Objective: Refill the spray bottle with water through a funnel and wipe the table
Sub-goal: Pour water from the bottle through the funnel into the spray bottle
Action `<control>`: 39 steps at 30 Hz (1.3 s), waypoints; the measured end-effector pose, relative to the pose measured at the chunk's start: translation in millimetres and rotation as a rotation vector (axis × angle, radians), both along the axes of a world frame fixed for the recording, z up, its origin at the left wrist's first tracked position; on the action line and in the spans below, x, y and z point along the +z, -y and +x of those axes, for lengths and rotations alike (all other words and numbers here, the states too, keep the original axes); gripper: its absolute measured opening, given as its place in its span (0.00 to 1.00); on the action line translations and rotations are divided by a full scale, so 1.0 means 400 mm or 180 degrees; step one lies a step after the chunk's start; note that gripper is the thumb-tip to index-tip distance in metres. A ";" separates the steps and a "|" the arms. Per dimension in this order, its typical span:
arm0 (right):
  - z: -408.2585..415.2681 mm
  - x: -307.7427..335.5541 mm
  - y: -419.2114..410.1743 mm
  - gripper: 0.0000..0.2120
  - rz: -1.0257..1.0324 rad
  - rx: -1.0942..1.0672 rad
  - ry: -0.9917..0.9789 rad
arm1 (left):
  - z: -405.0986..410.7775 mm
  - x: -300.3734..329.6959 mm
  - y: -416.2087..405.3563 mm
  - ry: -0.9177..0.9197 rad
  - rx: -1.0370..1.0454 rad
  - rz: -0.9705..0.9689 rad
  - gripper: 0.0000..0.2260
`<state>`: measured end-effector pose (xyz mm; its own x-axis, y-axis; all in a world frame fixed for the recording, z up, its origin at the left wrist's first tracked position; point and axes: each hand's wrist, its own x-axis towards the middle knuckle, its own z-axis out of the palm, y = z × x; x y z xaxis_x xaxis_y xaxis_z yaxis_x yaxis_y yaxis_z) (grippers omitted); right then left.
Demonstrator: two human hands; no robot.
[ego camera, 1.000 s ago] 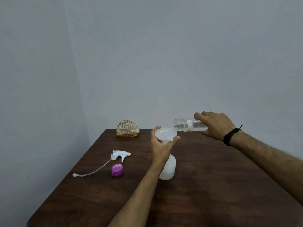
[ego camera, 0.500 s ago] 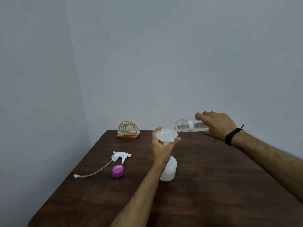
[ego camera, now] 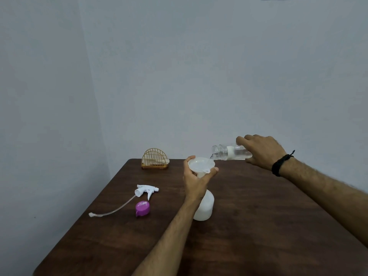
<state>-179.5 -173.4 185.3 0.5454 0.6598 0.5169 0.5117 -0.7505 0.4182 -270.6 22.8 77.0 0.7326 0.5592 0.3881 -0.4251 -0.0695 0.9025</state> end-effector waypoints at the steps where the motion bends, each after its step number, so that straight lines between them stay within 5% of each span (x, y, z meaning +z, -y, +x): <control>1: -0.001 0.001 0.000 0.17 -0.0006 0.0006 0.0012 | 0.000 0.000 0.000 -0.0005 -0.0002 0.0007 0.35; 39: -0.002 0.059 -0.020 0.22 -0.0112 0.0023 0.0218 | 0.002 0.002 0.004 -0.0131 0.0049 0.0043 0.38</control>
